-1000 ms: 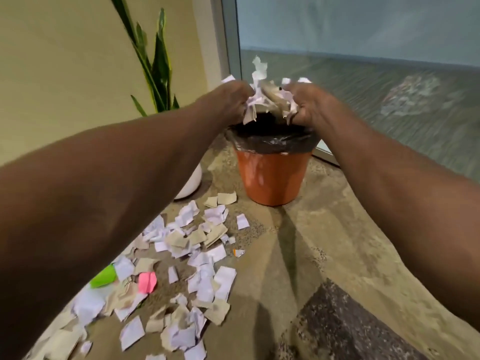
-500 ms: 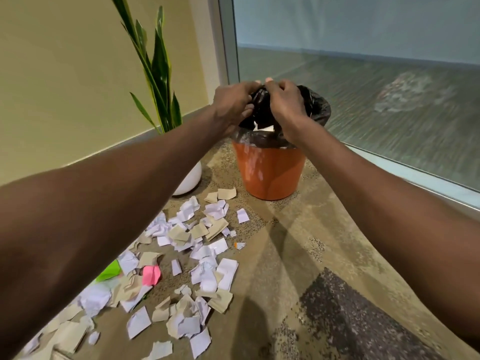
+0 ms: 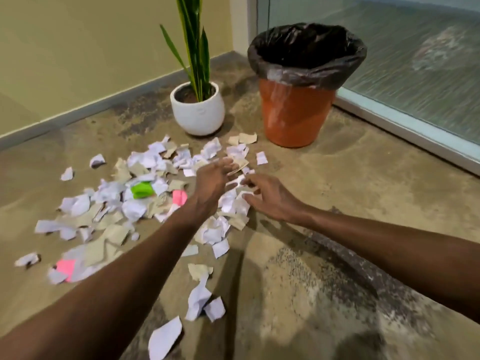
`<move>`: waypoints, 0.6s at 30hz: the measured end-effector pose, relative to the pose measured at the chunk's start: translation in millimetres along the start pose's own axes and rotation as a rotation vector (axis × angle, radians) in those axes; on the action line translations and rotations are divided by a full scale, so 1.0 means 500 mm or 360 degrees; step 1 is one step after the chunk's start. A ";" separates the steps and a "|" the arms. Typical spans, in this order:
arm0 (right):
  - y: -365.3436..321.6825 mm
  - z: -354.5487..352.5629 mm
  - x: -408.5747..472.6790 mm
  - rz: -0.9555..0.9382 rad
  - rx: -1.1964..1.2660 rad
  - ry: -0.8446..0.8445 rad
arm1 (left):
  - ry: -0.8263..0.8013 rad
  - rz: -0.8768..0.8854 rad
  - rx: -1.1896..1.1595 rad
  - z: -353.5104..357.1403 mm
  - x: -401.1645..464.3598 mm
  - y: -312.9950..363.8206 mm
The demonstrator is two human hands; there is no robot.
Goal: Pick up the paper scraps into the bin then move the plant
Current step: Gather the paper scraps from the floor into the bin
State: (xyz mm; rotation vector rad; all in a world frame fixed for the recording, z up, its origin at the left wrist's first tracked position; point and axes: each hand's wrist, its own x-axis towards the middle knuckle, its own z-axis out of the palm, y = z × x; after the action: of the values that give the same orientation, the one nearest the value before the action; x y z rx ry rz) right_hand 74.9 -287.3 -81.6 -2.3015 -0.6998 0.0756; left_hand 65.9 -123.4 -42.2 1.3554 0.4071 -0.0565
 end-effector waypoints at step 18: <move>-0.077 0.274 -0.087 -0.1561 -0.1007 -0.1029 | -0.0642 -0.0646 0.2459 -0.412 -0.279 -0.188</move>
State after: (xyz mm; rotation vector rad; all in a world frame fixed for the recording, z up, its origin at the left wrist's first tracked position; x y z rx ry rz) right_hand -13.7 -200.8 -163.7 -2.1849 -2.3831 0.1542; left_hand -141.2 25.6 -118.1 2.6553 0.2497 -1.1577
